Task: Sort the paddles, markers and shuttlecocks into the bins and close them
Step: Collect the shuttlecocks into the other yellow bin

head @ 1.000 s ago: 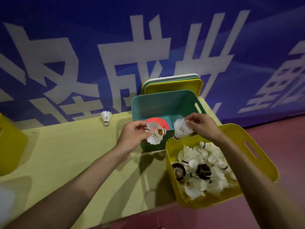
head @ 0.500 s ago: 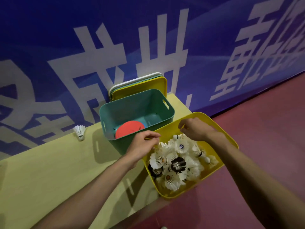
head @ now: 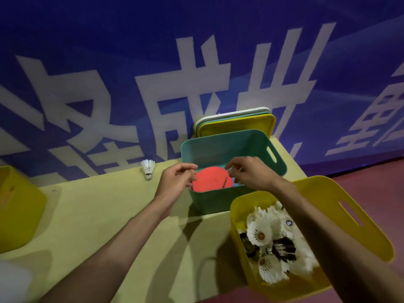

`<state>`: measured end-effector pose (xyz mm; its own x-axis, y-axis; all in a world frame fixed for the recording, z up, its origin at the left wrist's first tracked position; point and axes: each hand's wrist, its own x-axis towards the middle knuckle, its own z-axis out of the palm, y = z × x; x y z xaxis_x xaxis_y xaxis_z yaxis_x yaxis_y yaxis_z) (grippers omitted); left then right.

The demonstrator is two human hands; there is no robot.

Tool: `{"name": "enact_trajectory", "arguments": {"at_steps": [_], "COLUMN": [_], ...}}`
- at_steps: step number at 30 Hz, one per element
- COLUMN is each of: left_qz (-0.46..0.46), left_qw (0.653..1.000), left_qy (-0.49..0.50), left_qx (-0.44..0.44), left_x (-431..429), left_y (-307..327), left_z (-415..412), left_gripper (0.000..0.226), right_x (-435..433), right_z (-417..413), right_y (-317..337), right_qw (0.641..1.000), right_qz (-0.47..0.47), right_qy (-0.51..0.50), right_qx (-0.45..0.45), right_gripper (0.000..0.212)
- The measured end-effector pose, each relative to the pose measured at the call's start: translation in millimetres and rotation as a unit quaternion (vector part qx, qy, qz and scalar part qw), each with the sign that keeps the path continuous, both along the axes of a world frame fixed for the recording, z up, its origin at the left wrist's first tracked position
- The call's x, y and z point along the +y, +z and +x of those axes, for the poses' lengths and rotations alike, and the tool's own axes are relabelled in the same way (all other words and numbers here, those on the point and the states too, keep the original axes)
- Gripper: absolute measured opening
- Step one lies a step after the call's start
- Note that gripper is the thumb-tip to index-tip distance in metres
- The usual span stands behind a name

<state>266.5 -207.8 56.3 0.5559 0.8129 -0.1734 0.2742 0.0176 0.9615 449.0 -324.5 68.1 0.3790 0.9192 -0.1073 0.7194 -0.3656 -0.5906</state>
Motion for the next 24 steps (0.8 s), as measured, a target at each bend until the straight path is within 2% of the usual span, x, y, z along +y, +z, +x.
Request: {"name": "enact_trajectory", "arguments": {"at_steps": [9, 17, 21, 24], "left_qz": [-0.032, -0.074, -0.096, -0.115], "left_qw": [0.994, 0.985, 0.980, 0.978], "left_qy": [0.102, 0.151, 0.168, 0.170], "left_qx": [0.025, 0.039, 0.041, 0.042], "left_x": [108, 203, 240, 257], "left_y": [-19, -57, -81, -98], "left_z": [-70, -113, -123, -126], "left_gripper": [0.015, 0.020, 0.022, 0.020], "right_x": [145, 255, 299, 326], "right_z": [-76, -119, -127, -129], "right_y": [-12, -79, -113, -133], "right_qw": [0.994, 0.988, 0.984, 0.983], "right_qz": [0.009, -0.096, -0.159, -0.164], "right_qy": [0.083, 0.058, 0.044, 0.037], "right_qx": [0.073, 0.106, 0.072, 0.067], "right_gripper": [0.025, 0.059, 0.062, 0.057]}}
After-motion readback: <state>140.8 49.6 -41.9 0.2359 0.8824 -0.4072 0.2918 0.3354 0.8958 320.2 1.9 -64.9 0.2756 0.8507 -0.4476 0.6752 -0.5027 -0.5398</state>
